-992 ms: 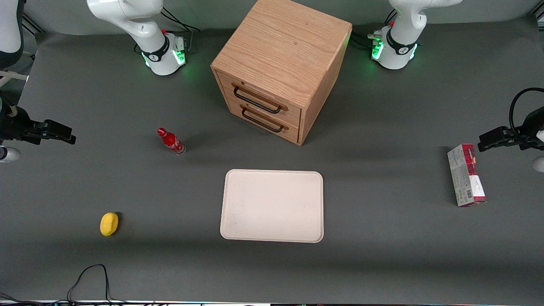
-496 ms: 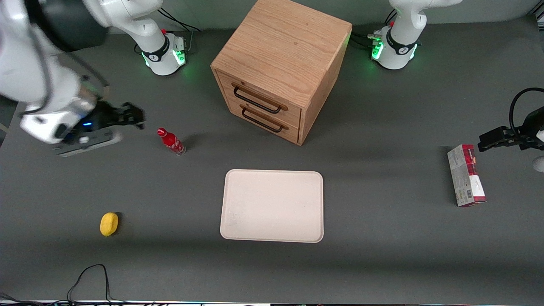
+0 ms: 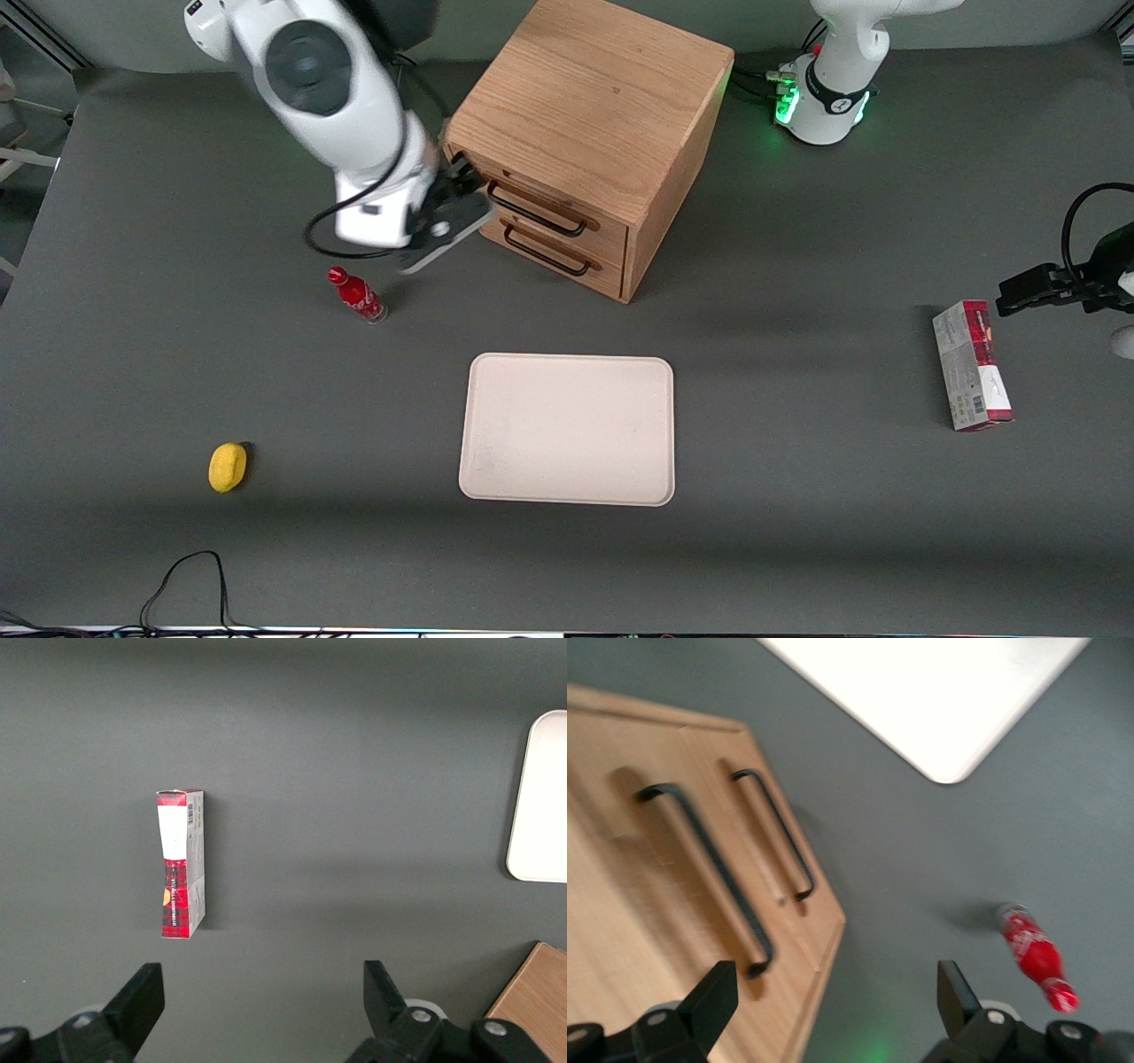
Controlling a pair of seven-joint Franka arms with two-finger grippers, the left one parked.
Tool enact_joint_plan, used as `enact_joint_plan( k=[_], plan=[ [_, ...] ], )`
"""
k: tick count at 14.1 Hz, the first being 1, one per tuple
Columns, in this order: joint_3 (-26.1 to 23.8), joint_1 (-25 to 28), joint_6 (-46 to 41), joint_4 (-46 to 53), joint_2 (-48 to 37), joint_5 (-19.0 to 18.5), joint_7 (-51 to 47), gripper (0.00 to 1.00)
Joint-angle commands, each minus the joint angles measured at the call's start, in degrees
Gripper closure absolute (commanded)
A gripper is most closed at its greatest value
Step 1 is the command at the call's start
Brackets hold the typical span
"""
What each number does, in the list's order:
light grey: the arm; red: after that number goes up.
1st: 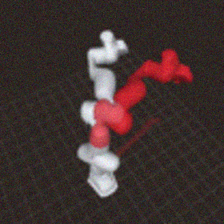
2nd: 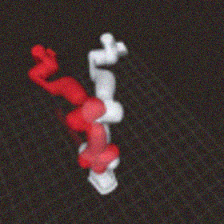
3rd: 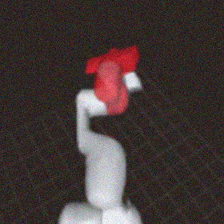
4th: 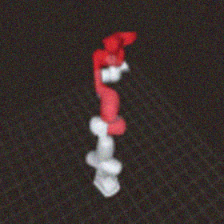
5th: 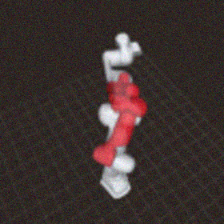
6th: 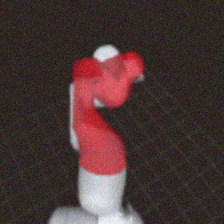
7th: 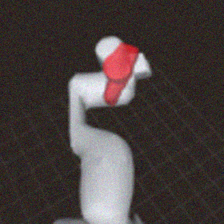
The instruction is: Open upper drawer
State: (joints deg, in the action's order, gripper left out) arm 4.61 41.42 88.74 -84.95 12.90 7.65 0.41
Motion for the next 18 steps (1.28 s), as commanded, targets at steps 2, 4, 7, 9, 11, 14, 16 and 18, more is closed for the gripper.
enact_joint_plan(
  k=[2,4,7,9,11,14,16,18],
  plan=[
    [0.8,2.1,-0.6,1.9,1.2,0.7,0.9,0.00],
    [-0.4,2.4,-0.5,1.6,1.3,0.9,2.8,0.00],
    [-0.6,2.6,0.6,0.8,1.3,2.3,8.7,0.00],
    [-0.6,2.6,1.4,0.7,1.4,4.7,9.5,0.00],
    [-0.5,2.5,3.4,-0.7,1.4,5.4,11.8,0.00],
    [-0.3,2.6,8.0,-4.4,1.4,5.8,12.7,0.00],
    [-0.3,2.6,11.8,-7.8,1.3,5.8,12.7,0.00],
    [-0.3,2.7,12.8,-9.0,1.4,5.7,12.9,0.00]
  ],
)
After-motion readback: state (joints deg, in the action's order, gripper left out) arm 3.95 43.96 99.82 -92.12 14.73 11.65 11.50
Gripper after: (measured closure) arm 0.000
